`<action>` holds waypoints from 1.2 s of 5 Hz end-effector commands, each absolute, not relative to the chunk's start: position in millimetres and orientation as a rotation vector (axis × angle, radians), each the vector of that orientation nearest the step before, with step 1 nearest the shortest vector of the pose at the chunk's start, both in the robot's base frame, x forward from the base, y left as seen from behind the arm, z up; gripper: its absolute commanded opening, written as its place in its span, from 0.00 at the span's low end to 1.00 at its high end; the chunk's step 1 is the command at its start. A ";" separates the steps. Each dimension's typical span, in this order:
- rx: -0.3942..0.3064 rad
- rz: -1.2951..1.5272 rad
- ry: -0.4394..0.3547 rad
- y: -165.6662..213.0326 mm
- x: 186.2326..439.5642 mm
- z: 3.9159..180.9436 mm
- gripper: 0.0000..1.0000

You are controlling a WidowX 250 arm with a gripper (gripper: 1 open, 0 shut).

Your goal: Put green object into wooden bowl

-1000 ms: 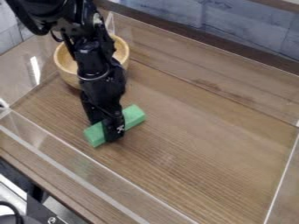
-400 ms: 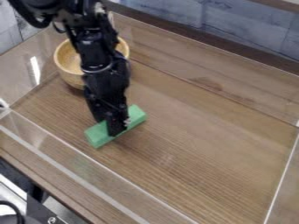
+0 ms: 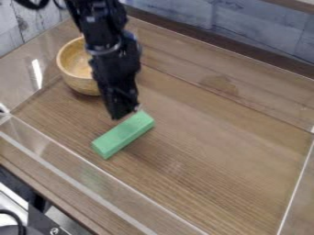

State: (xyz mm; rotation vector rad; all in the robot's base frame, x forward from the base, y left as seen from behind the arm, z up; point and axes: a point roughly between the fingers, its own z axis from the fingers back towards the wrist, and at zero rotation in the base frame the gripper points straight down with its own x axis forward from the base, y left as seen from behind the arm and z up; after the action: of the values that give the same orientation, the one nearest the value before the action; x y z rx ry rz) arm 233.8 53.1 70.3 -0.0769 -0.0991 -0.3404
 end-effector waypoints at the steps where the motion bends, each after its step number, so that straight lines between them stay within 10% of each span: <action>1: -0.052 -0.336 -0.167 63.9 244.8 86.0 0.00; 2: -0.054 -0.364 -0.158 65.9 244.6 71.6 1.00; 3: -0.056 -0.373 -0.149 52.3 233.2 62.3 1.00; 4: -0.054 -0.350 -0.159 44.6 224.6 67.9 0.00; 6: -0.057 -0.328 -0.163 45.4 232.3 74.3 0.00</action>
State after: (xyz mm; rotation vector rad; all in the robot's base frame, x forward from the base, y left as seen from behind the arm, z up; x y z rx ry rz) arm 222.9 43.5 64.2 -0.0780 -0.1227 -0.3177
